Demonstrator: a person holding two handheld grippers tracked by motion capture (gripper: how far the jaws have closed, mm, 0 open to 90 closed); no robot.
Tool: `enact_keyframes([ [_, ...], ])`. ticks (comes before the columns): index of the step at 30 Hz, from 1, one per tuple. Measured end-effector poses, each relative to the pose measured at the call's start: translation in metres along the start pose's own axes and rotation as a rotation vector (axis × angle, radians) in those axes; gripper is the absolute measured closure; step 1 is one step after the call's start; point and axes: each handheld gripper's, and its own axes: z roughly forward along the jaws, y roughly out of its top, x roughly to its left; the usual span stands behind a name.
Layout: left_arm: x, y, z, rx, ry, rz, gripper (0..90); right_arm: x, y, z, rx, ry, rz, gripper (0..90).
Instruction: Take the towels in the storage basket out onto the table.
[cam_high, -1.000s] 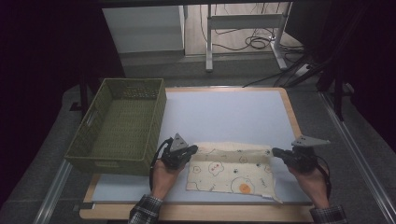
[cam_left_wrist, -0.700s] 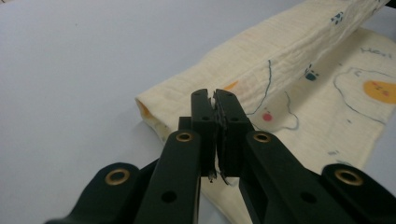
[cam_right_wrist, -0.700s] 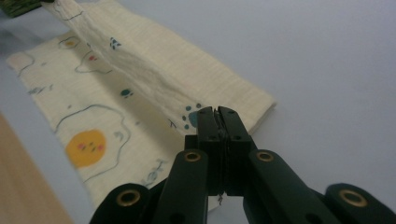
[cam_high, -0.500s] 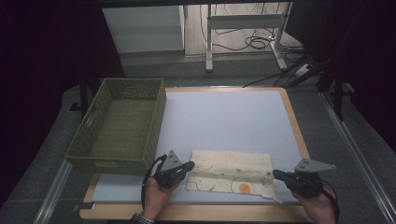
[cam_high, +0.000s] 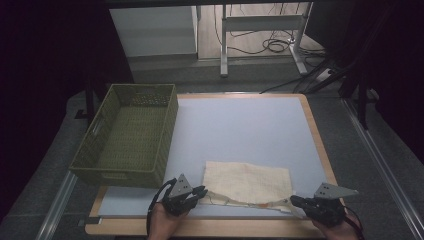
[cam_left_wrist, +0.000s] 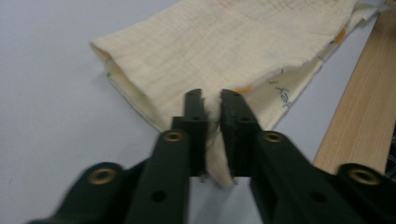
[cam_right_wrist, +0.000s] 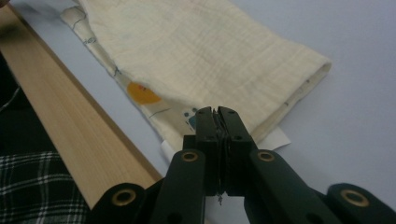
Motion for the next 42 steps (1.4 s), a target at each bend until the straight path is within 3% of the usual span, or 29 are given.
enact_keyframes([
  [5, 0.003, -0.002, -0.011, -0.015, 0.024, -0.026, 62.8, -0.001, -0.001, -0.008, -0.008, -0.005, 0.005, 81.2],
  [8, 0.008, 0.002, -0.008, -0.012, 0.028, -0.043, 56.7, -0.006, 0.002, -0.009, -0.011, -0.026, 0.007, 77.9],
  [13, 0.017, 0.012, 0.008, 0.006, 0.052, -0.052, 52.7, -0.017, 0.01, 0.0, -0.003, -0.065, 0.004, 71.9],
  [17, 0.033, 0.029, 0.026, 0.012, 0.098, -0.071, 50.5, -0.036, 0.022, 0.017, -0.004, -0.115, 0.012, 69.7],
  [21, 0.048, 0.045, 0.043, 0.022, 0.113, -0.098, 50.7, -0.051, 0.036, 0.031, -0.018, -0.129, 0.037, 68.9],
  [23, 0.054, 0.051, 0.051, 0.034, 0.141, -0.1, 51.4, -0.057, 0.042, 0.04, -0.011, -0.141, 0.042, 66.8],
  [28, 0.071, 0.053, 0.069, 0.077, 0.189, -0.131, 50.6, -0.068, 0.047, 0.063, 0.029, -0.159, 0.06, 60.3],
  [31, 0.074, 0.049, 0.077, 0.112, 0.173, -0.13, 48.4, -0.066, 0.043, 0.071, 0.064, -0.145, 0.056, 63.5],
  [33, 0.074, 0.048, 0.079, 0.117, 0.152, -0.111, 50.9, -0.063, 0.041, 0.071, 0.059, -0.12, 0.048, 77.8],
  [34, 0.073, 0.048, 0.079, 0.116, 0.127, -0.115, 57.5, -0.061, 0.041, 0.07, 0.06, -0.115, 0.043, 82.3],
  [37, 0.068, 0.048, 0.08, 0.121, 0.076, -0.1, 81.4, -0.06, 0.044, 0.071, 0.078, -0.121, 0.021, 85.1],
  [39, 0.065, 0.051, 0.079, 0.136, 0.082, -0.073, 85.6, -0.062, 0.049, 0.072, 0.085, -0.131, 0.013, 85.4],
  [42, 0.061, 0.052, 0.073, 0.121, 0.117, -0.038, 86.1, -0.07, 0.058, 0.073, 0.071, -0.141, 0.008, 85.4],
])
